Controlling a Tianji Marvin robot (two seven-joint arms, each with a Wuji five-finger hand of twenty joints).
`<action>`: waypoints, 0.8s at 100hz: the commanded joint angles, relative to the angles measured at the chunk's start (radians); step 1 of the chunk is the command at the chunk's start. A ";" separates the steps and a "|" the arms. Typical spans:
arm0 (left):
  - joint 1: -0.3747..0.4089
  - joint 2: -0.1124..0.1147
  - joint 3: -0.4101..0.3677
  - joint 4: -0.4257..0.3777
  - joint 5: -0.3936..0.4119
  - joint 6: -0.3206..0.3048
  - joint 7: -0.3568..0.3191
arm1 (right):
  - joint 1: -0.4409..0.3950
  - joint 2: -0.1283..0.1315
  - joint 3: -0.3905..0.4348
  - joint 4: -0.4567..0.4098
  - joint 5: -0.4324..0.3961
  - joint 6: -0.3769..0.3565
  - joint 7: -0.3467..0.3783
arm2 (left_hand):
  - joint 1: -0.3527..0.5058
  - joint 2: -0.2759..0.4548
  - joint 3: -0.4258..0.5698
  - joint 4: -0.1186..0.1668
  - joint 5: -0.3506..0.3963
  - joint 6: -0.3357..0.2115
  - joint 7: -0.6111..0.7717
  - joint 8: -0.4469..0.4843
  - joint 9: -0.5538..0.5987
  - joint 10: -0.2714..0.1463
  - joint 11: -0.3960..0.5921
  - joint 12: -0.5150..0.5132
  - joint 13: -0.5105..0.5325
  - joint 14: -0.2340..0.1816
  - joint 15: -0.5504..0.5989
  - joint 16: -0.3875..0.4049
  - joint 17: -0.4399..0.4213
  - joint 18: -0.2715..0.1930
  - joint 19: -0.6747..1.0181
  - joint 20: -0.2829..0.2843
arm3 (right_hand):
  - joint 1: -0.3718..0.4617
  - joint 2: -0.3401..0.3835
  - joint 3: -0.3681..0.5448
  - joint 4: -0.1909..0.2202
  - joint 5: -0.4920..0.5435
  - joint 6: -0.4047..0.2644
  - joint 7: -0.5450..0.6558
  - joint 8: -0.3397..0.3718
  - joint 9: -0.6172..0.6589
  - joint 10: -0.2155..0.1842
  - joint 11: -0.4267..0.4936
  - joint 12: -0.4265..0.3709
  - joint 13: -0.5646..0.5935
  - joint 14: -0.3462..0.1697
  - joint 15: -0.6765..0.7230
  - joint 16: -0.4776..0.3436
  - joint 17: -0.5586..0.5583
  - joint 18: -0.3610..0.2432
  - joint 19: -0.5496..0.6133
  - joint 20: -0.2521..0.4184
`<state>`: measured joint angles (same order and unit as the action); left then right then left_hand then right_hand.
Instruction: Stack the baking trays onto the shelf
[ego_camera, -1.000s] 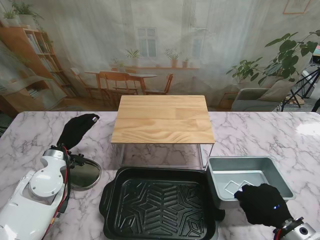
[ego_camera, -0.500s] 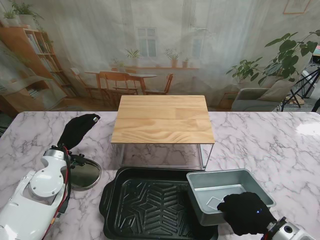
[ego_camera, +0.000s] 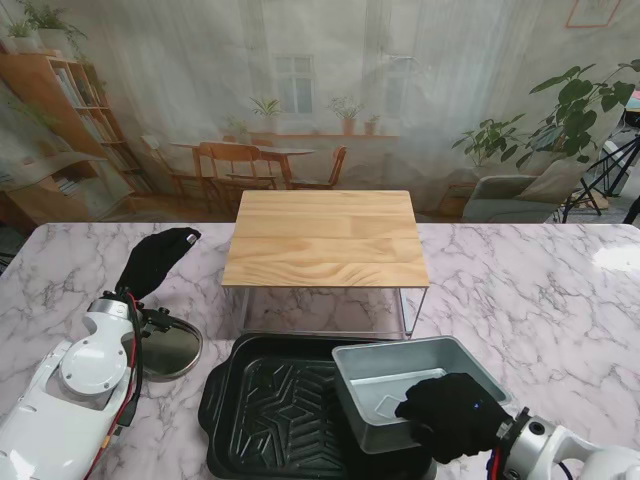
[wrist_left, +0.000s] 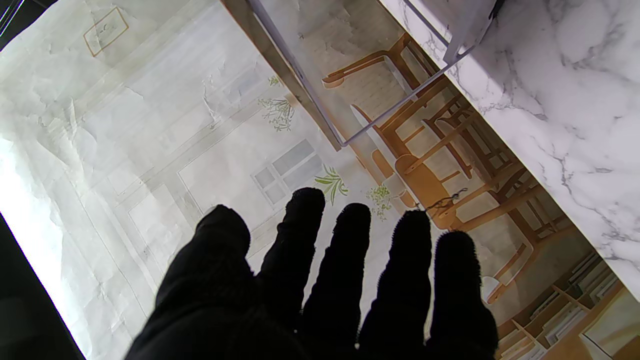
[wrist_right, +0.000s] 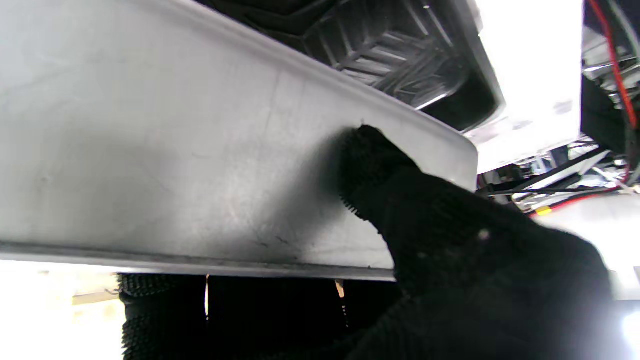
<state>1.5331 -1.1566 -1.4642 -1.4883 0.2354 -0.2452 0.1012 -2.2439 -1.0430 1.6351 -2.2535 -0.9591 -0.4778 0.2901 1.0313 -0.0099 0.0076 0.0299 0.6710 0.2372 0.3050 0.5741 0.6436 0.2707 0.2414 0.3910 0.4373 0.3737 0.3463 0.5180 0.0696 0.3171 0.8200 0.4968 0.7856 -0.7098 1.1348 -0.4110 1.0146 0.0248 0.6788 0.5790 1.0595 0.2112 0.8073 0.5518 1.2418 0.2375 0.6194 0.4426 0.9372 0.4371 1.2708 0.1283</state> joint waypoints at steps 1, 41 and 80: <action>0.001 -0.002 0.003 -0.004 -0.005 -0.001 -0.017 | 0.023 0.006 -0.015 -0.026 0.008 -0.003 0.004 | 0.008 0.033 -0.014 -0.022 0.023 -0.027 0.009 -0.008 0.021 -0.004 0.014 0.010 0.011 -0.001 0.024 0.009 -0.003 -0.039 0.010 -0.018 | 0.189 0.172 0.115 0.126 0.183 -0.120 0.169 0.073 0.018 0.020 0.007 0.012 0.049 0.025 0.101 0.025 0.041 0.048 0.092 0.042; 0.005 -0.002 -0.001 -0.007 -0.011 -0.008 -0.018 | 0.096 0.025 -0.091 -0.035 0.108 0.023 0.105 | 0.007 0.033 -0.014 -0.022 0.025 -0.027 0.008 -0.009 0.022 -0.003 0.014 0.010 0.012 -0.001 0.024 0.009 -0.003 -0.039 0.009 -0.018 | 0.189 0.171 0.116 0.126 0.178 -0.118 0.164 0.071 0.018 0.023 0.004 0.011 0.050 0.025 0.105 0.025 0.045 0.044 0.094 0.043; 0.002 0.000 0.010 -0.007 -0.011 0.005 -0.029 | 0.176 0.037 -0.176 0.025 0.123 0.117 0.165 | 0.006 0.034 -0.015 -0.022 0.026 -0.026 0.008 -0.010 0.024 -0.003 0.015 0.011 0.012 -0.001 0.024 0.009 -0.002 -0.039 0.009 -0.018 | 0.183 0.175 0.116 0.128 0.163 -0.117 0.144 0.059 0.015 0.021 -0.014 0.001 0.044 0.027 0.075 0.010 0.037 0.040 0.083 0.038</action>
<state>1.5371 -1.1557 -1.4612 -1.4939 0.2255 -0.2464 0.0892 -2.0898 -1.0080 1.4696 -2.2396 -0.8354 -0.3761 0.4486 1.0313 -0.0099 0.0076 0.0299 0.6710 0.2372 0.3050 0.5741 0.6438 0.2707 0.2414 0.3910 0.4374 0.3739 0.3464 0.5180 0.0696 0.3170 0.8200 0.4967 0.7901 -0.7096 1.1338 -0.4110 1.0153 0.0402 0.6811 0.5899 1.0595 0.2221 0.8073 0.5521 1.2424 0.2406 0.6153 0.4429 0.9331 0.4394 1.2611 0.1297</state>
